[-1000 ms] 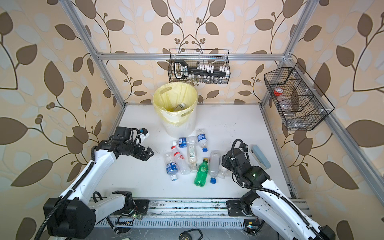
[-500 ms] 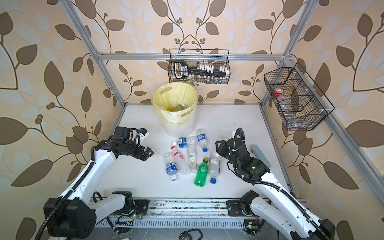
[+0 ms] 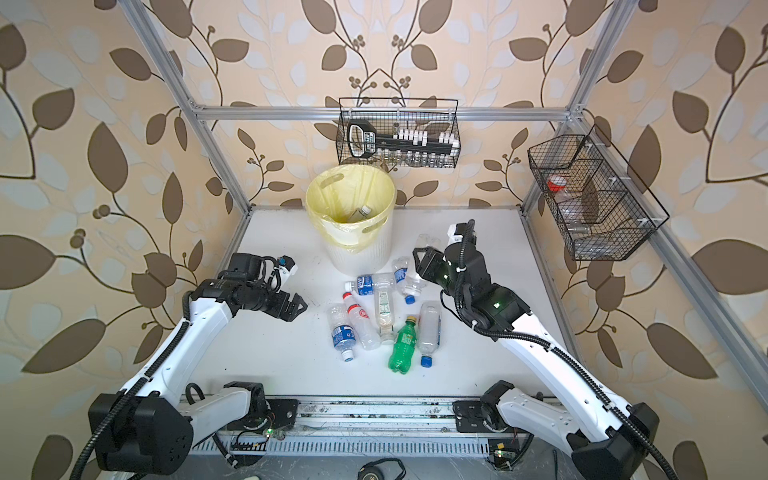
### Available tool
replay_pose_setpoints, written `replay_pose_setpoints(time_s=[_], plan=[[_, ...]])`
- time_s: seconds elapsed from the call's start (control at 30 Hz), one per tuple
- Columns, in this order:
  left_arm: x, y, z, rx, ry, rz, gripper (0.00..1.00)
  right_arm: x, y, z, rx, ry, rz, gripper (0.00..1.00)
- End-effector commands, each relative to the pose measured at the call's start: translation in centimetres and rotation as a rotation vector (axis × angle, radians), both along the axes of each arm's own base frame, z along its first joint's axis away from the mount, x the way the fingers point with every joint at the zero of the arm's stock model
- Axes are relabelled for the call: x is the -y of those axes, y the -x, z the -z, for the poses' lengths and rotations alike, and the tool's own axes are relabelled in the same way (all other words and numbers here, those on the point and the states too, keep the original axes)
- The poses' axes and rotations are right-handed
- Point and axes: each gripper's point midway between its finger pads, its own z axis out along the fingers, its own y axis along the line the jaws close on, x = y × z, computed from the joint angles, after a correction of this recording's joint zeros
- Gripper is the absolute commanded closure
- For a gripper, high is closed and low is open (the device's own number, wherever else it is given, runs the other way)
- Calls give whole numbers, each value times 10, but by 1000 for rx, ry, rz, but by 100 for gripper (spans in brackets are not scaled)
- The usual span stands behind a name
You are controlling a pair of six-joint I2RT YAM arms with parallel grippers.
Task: Throw the plastic bottles in the bin
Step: Pick up the plastic bottle from the bottom-right of the table, then throw the plastic bottle into the trash bin.
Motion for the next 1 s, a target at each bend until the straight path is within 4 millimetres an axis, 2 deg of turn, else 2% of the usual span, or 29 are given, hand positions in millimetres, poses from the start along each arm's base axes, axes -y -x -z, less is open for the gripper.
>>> replay_pose_setpoints(time_s=[0.0,0.2,0.33,0.53,0.77,0.97], plan=[[0,-1,-2,-5,19,2,1,-11,-7,-41,92,-22,-40,60],[-9,-8,2,-1,-25,-43,1,-19,-17,-89,197,-49,-58,60],[-10,-9,3,-4,-31,-50,1,-20,-20,-99,218,-50,-61,60],[-11,-10,4,-11,-32,-52,1,-5,-10,-96,233,-55,-30,60],[-11,-14,4,-17,-29,-57,1,21,14,-76,227,-79,29,60],[-11,-12,5,-21,-31,-56,1,33,33,-54,209,-113,49,60]])
